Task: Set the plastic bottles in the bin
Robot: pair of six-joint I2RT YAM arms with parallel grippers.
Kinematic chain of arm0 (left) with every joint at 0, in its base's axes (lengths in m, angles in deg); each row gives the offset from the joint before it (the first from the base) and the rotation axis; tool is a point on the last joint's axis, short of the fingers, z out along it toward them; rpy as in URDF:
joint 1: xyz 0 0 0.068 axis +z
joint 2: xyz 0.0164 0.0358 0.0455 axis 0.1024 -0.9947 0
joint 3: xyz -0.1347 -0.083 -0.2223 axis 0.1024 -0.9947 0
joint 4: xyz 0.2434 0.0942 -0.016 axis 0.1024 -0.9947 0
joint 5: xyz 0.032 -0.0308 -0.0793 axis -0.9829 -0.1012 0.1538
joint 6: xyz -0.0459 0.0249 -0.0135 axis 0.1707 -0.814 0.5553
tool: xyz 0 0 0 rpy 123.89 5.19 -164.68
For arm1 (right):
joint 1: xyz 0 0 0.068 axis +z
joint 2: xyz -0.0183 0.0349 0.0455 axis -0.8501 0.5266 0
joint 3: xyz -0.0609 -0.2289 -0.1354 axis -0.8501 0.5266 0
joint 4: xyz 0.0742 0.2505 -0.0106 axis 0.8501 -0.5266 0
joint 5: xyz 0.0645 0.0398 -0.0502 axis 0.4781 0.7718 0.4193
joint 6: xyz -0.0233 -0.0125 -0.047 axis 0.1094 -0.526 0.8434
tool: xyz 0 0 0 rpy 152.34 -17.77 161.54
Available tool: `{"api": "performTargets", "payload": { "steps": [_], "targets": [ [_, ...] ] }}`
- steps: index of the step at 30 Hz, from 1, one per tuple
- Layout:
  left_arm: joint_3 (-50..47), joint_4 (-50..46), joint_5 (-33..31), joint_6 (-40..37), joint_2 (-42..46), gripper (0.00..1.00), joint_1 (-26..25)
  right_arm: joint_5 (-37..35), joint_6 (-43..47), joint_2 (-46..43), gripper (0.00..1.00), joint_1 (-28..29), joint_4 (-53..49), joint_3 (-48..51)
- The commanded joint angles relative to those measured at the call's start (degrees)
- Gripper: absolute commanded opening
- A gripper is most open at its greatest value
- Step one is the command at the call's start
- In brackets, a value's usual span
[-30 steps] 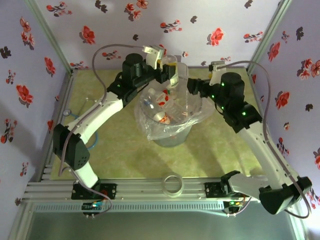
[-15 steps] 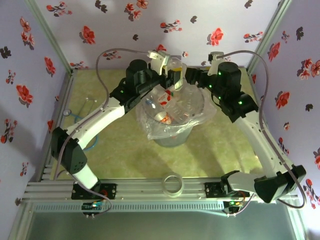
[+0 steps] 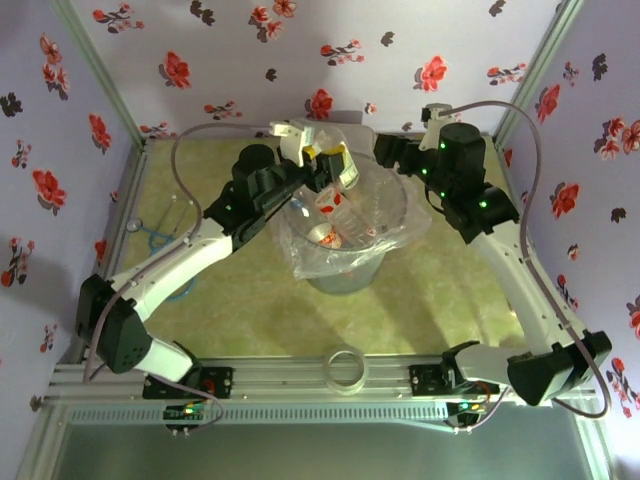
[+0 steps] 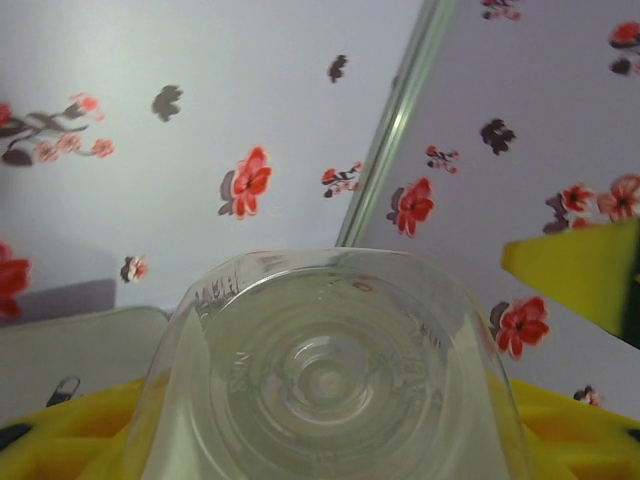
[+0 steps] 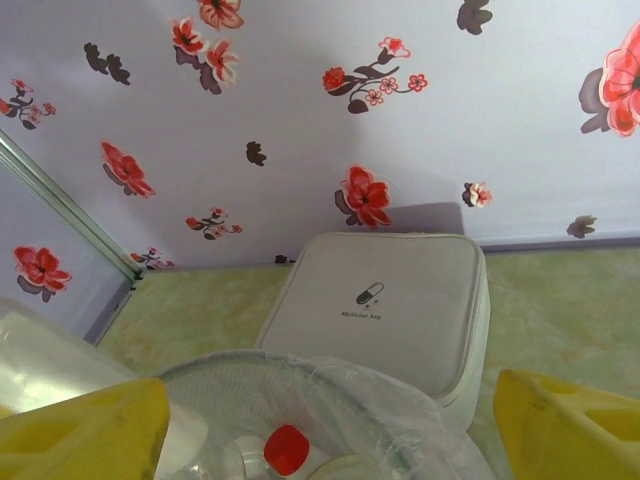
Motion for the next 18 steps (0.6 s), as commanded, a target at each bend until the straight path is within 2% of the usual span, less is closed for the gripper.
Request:
{"api": "performTargets", "payload": {
  "steps": [1, 6, 9, 12, 16, 18],
  "targets": [
    [-1.37, -8.88, -1.15, 8.3, 0.17, 0.41, 1.33, 0.88, -0.7, -0.21, 0.85, -0.53, -0.6, -1.24],
    [1.41, -14.6, 2.16, 16.18, -1.57, 0.43, 4.34, 1.32, -0.73, 0.0, 0.85, -0.64, -0.96, -1.33],
    [5.03, -20.6, 2.7, 15.32, -4.11, 0.49, 4.95, 1.48, -0.98, 0.0, 0.85, -0.62, -0.85, -1.14],
    [7.11, -24.27, 2.98, 13.12, -5.99, 0.6, 4.96, 1.59, -0.76, 0.14, 0.85, -0.63, -1.08, -1.07],
    [7.56, -24.49, 2.09, 9.8, -5.27, 0.7, 5.09, 1.32, -0.09, 0.21, 0.86, -0.8, -1.99, -1.16],
    [8.77, -24.95, 2.1, 7.76, -4.65, 0.82, 5.3, 1.32, -0.04, 0.32, 0.86, -0.96, -2.15, -1.14]
  ]
}}
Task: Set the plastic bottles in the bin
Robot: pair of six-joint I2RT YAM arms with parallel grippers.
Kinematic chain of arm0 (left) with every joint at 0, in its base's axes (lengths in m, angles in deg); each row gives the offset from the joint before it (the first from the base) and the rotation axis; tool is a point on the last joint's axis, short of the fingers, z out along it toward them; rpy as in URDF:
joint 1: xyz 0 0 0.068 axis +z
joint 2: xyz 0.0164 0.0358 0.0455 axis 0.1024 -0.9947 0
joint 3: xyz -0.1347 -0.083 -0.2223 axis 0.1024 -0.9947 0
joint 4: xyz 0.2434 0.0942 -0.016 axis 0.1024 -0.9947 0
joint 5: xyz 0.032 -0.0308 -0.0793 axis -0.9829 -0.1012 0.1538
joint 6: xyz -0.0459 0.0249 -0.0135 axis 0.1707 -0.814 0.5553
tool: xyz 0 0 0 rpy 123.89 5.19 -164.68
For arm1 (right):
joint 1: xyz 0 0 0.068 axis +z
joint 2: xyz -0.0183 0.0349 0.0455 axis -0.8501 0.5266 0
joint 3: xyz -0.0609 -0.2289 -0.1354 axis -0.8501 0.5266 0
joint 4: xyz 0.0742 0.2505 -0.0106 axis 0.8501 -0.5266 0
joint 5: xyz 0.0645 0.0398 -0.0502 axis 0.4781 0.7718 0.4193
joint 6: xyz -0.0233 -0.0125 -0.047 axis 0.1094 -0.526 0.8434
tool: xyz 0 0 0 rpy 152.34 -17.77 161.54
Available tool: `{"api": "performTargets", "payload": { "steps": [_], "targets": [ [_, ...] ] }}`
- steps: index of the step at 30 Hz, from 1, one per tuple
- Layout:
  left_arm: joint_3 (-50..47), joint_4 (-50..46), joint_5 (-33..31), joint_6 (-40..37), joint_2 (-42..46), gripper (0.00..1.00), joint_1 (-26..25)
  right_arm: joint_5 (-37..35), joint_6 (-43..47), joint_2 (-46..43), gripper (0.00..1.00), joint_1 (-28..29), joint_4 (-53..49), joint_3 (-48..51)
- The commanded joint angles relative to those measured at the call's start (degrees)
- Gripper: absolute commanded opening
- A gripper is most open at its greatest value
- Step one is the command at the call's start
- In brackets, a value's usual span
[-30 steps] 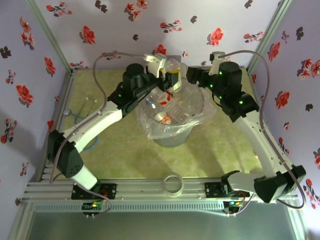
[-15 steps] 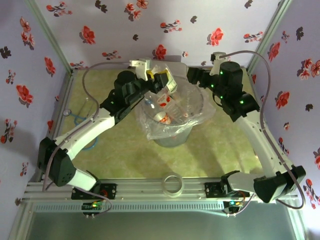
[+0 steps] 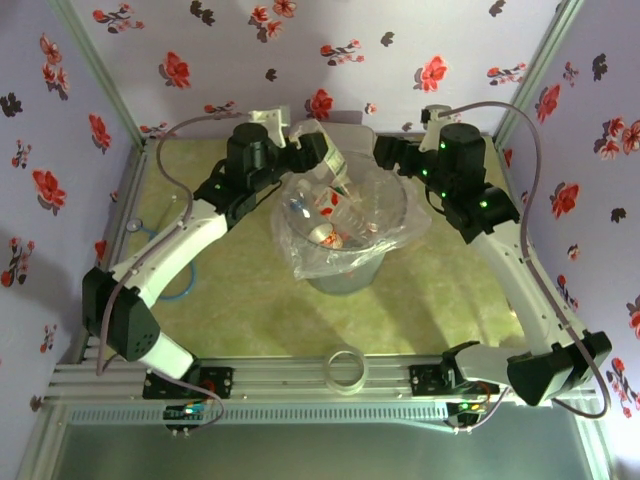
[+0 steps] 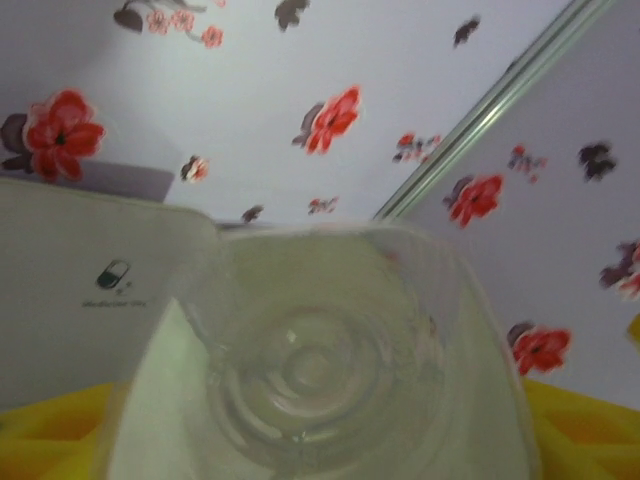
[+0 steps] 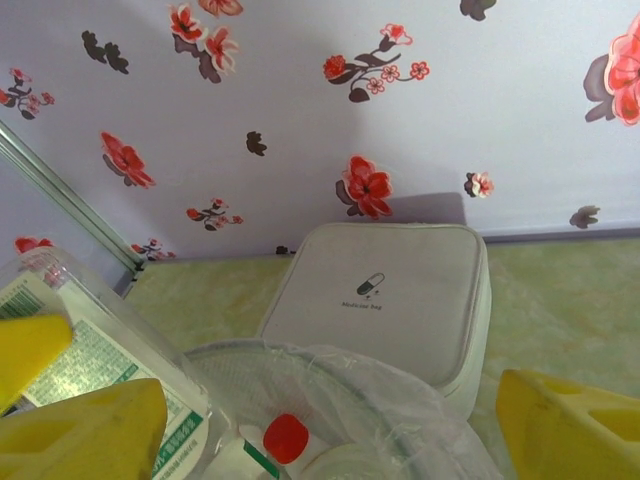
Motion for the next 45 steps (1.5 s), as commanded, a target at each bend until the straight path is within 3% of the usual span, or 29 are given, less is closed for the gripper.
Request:
{"api": "performTargets", "payload": {
  "steps": [1, 5, 14, 20, 25, 31, 39, 45],
  "targets": [
    [1.37, -8.5, 0.98, -5.33, -0.59, 0.85, 0.06, 0.47, -0.04, 0.46, 0.86, -0.64, -0.9, -1.17],
    [5.92, -12.6, 0.8, -9.74, -0.2, 1.0, 0.48, 0.64, -0.29, 0.98, 0.87, -0.86, -0.42, -1.04],
    [9.29, -11.71, 1.03, -12.11, 4.04, 1.0, 4.47, 1.02, -0.48, 1.76, 0.87, -1.04, -0.38, -0.6],
    [14.84, -13.63, 2.94, -12.15, 0.29, 1.0, 5.78, 0.65, -0.99, 1.68, 0.87, -1.21, -0.29, 0.74],
    [16.64, -15.2, 7.04, -9.67, -2.87, 0.92, 5.6, -0.3, -0.76, 0.13, 0.87, -1.89, -1.25, 2.14],
    [14.58, -15.43, 6.77, -8.13, -3.22, 0.86, 5.49, -0.35, -0.68, -1.47, 0.87, -3.31, -1.7, 3.08],
    [14.46, -13.03, 6.79, -8.2, -2.28, 0.67, 5.16, 0.25, -1.45, -1.84, 0.87, -3.48, -1.64, 3.8],
    [16.04, -13.7, 6.87, -9.76, -1.6, 0.62, 5.09, 0.5, -1.87, -2.65, 0.87, -4.67, -2.53, 4.79]
  ]
}}
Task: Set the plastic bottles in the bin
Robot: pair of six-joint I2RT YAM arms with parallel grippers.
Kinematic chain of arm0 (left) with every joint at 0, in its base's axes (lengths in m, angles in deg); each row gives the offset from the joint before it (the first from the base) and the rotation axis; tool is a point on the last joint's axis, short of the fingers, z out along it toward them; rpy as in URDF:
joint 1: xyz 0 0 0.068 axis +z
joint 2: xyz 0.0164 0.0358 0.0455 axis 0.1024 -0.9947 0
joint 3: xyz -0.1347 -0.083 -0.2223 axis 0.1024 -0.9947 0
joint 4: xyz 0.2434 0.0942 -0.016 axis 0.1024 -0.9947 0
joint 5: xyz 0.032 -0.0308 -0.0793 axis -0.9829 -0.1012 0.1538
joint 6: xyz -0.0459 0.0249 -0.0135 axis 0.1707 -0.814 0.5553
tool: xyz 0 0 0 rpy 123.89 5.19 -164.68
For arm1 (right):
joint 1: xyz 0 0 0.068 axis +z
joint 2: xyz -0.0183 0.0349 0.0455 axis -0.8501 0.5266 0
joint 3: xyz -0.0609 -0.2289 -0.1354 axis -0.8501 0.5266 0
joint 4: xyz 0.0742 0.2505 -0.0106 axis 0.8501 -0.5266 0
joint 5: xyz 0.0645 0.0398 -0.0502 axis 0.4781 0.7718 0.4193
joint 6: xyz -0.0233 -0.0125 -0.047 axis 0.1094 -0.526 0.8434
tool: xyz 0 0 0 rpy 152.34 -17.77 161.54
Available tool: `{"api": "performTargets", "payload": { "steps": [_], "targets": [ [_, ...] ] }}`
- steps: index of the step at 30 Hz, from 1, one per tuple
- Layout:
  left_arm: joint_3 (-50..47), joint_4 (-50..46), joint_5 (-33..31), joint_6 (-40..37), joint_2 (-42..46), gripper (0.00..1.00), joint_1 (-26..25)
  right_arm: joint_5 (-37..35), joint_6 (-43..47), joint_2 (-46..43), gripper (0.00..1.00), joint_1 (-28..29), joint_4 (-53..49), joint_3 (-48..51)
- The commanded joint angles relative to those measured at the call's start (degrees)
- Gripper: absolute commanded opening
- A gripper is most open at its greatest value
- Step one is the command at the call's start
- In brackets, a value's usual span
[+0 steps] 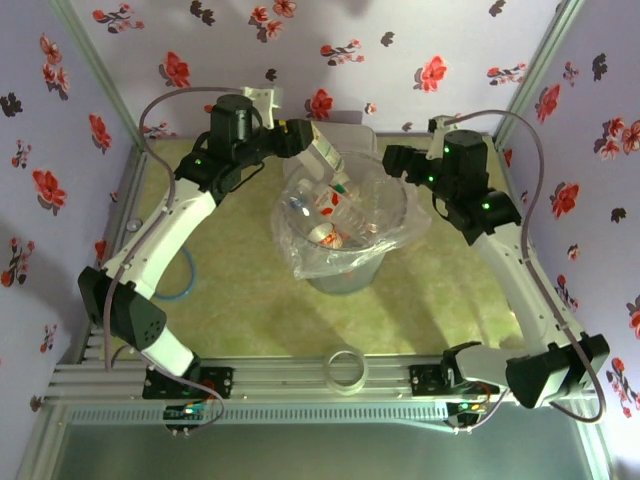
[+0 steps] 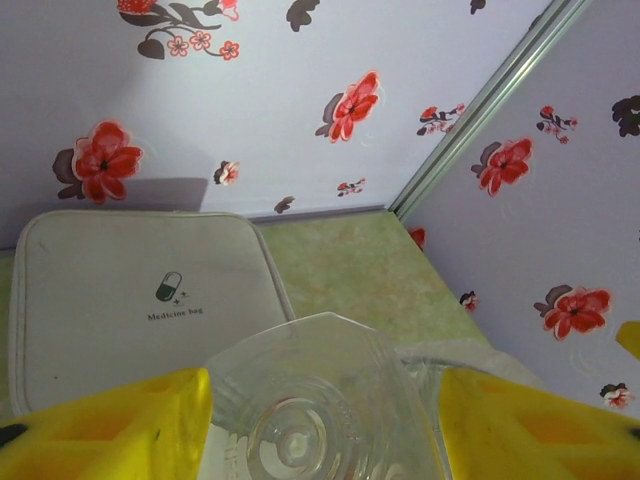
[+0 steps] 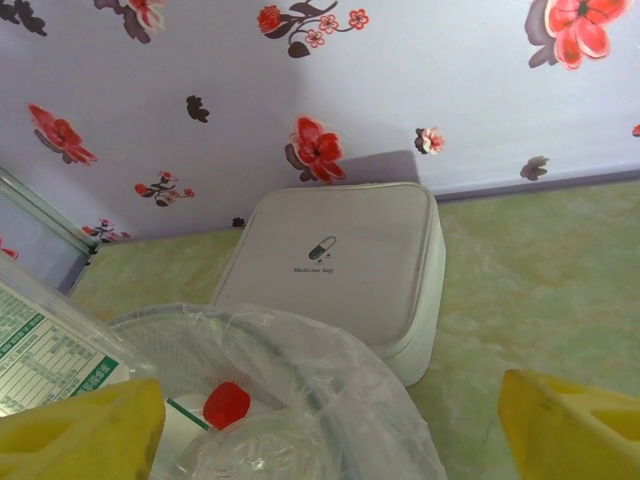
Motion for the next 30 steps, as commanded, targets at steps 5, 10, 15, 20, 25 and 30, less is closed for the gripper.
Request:
{"api": "performTargets", "payload": {
  "steps": [5, 10, 15, 20, 25, 30],
  "targets": [
    [2.78, 0.65, 1.55, -2.72, 1.57, 0.53, -1.41, 0.71, -1.52, -2.36, 0.87, -1.49, -0.93, 1.47],
    [6.24, -2.05, 1.59, -6.45, 0.89, 0.5, -4.85, 1.02, -1.61, -2.34, 0.87, -1.84, -1.01, 1.56],
    [9.56, -5.86, -1.78, -12.2, 0.96, 0.5, -9.34, 2.04, -2.19, -2.12, 0.87, -1.89, -0.34, 1.38],
    [12.19, -9.31, -3.95, -16.09, 0.62, 0.5, -13.23, 6.65, -3.74, -0.4, 0.87, -1.86, 1.52, 0.96],
    [11.1, -10.08, -8.14, -11.18, 2.87, 0.54, -11.07, 11.65, -3.45, 0.94, 0.85, -1.74, 2.33, 0.05],
    [4.4, -10.33, -13.28, -8.83, 5.43, 0.72, -6.43, 8.7, -2.01, -0.05, 0.86, -1.82, 1.31, 1.51]
  ]
}}
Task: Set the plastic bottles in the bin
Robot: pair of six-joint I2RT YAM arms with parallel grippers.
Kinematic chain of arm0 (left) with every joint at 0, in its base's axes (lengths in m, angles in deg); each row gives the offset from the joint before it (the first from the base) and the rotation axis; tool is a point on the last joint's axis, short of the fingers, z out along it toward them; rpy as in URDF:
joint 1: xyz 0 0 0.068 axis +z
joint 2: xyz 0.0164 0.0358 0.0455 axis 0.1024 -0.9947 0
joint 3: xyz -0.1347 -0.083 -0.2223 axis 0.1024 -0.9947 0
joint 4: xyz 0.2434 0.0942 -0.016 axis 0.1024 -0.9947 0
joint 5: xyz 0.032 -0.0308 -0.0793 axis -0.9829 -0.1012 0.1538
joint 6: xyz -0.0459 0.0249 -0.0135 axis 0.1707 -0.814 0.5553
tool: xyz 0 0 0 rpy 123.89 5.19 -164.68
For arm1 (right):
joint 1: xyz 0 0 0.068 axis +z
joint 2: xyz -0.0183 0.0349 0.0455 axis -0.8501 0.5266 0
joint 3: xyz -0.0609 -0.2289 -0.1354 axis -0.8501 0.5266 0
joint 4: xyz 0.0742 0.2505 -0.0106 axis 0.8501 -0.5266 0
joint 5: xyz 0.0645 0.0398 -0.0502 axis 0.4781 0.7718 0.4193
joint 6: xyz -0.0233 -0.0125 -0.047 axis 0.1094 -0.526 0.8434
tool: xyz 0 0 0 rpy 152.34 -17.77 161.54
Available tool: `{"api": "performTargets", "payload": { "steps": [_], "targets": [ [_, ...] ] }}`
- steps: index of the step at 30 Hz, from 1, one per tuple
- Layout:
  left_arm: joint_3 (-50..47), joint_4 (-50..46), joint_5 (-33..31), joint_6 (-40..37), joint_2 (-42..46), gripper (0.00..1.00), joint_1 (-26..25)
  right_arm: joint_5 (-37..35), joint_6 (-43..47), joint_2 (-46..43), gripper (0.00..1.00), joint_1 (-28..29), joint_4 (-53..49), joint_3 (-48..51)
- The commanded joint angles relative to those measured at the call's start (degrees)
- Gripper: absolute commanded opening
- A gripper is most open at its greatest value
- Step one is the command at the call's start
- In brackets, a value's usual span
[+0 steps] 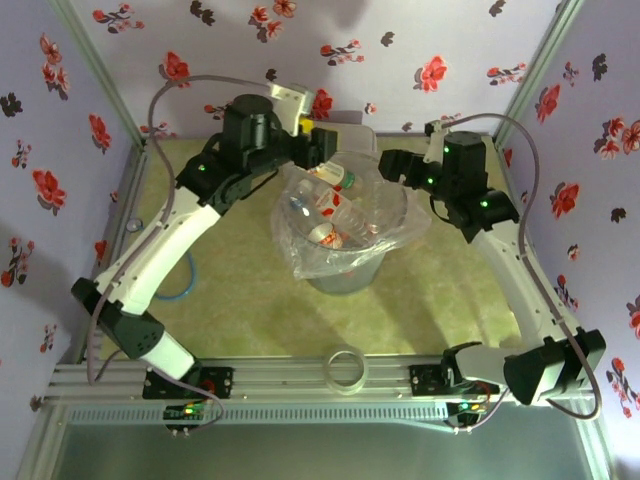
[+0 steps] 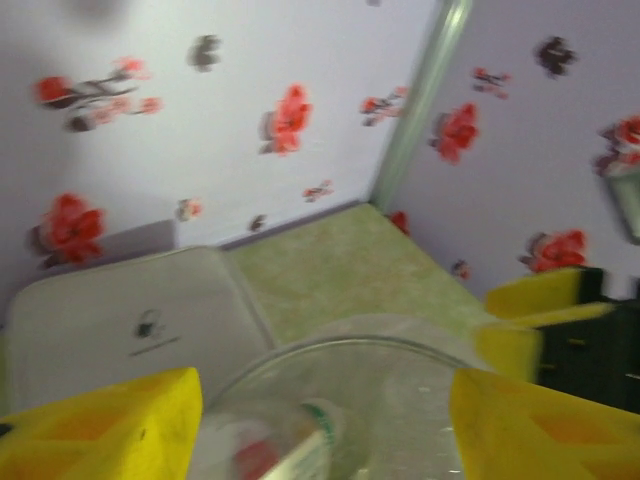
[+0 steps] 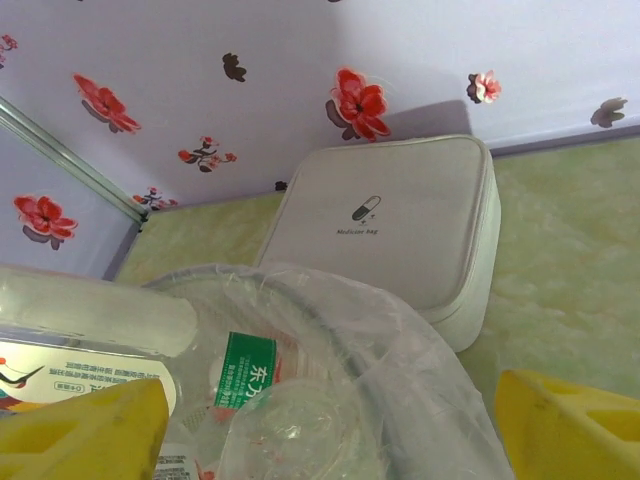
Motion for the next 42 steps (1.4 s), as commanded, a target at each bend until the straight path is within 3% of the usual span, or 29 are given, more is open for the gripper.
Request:
{"api": "performTargets", "payload": {
  "steps": [1, 3, 15, 19, 27, 36, 42],
  "targets": [
    [-3.9, -0.85, -4.24, 2.81, 2.62, 0.79, 3.15, -1.64, 0.92, -0.91, 0.86, -0.44, 0.32, 0.38],
    [-5.51, 0.83, -2.97, 4.51, 2.41, 0.99, 4.55, -3.65, 1.79, -0.78, 0.86, -0.83, -2.01, 0.12],
    [-8.6, 4.78, 10.36, 9.14, -1.77, 1.0, 9.1, -3.95, 2.83, -3.5, 0.87, -3.95, -5.44, 3.6],
    [-8.2, 4.52, 14.34, 9.44, -3.22, 0.92, 9.08, -2.78, 2.02, -2.88, 0.87, -4.8, -6.02, 4.67],
    [-10.17, 5.24, 16.42, 10.97, -3.27, 0.64, 9.12, 0.03, -0.37, -1.37, 0.87, -5.59, -4.55, 6.45],
    [-17.51, 9.53, 17.1, 14.4, 0.57, 0.51, 7.16, 5.23, -4.31, 0.33, 0.86, -5.66, -0.75, 8.87],
    [-21.59, 8.39, 14.05, 13.37, 2.28, 0.45, 4.62, 8.81, -6.94, 1.66, 0.85, -5.55, 1.4, 9.21]
  ]
}}
